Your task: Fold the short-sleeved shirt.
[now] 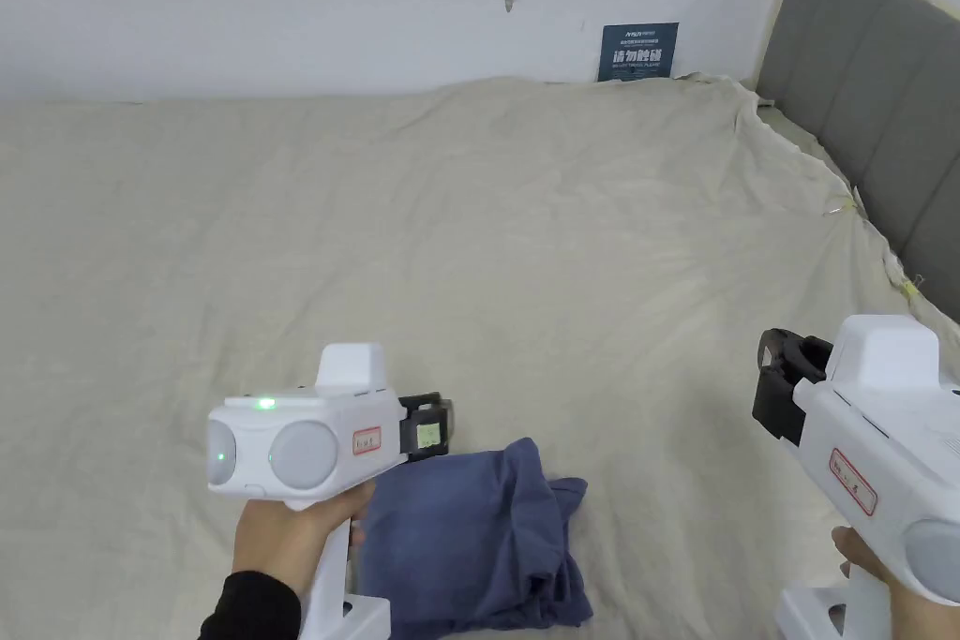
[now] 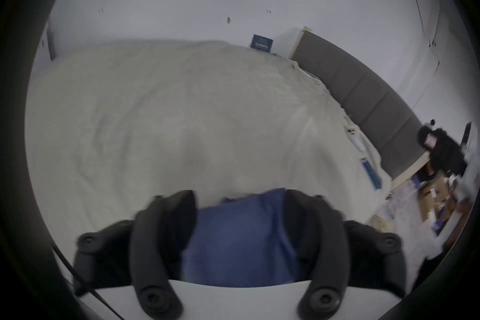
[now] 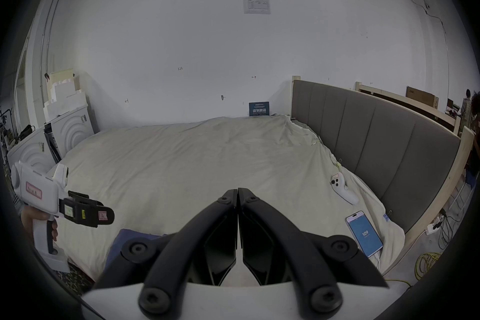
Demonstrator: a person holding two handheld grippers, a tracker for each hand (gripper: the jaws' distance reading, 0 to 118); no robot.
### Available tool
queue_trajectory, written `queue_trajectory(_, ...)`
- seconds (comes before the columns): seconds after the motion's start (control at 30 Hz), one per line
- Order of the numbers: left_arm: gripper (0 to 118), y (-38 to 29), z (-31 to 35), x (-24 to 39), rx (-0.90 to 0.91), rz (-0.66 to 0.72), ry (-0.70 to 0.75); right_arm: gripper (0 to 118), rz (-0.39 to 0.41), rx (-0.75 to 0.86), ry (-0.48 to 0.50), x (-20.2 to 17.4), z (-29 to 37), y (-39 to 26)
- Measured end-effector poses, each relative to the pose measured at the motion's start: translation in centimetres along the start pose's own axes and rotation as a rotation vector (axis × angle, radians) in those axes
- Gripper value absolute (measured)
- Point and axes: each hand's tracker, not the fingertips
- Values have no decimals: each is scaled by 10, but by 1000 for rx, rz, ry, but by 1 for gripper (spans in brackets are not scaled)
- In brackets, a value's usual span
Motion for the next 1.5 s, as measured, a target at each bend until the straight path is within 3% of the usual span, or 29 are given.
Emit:
queue_trajectory(0.1, 14, -21, -9, -5, 61, -58, 7, 0, -1, 0, -2, 0, 1, 0)
queue_trajectory(0.2, 0, -40, -19, 0, 50, -63, 5, 0, -3, -1, -4, 1, 2, -1)
queue_trajectory(0.43, 0, -86, -54, 34, 30, -217, 4, 0, -14, -16, -15, 7, 4, -5)
queue_trajectory(1.0, 0, -127, -77, 126, -56, -345, -121, 0, -17, -40, -52, 23, 12, -10)
queue_trajectory(1.3, 0, -70, -16, 106, 171, -246, -176, 0, -7, -13, -45, 16, 17, -1)
queue_trajectory(1.5, 0, -28, 17, 64, 341, -209, -100, 0, 8, 45, -20, -1, 21, 14)
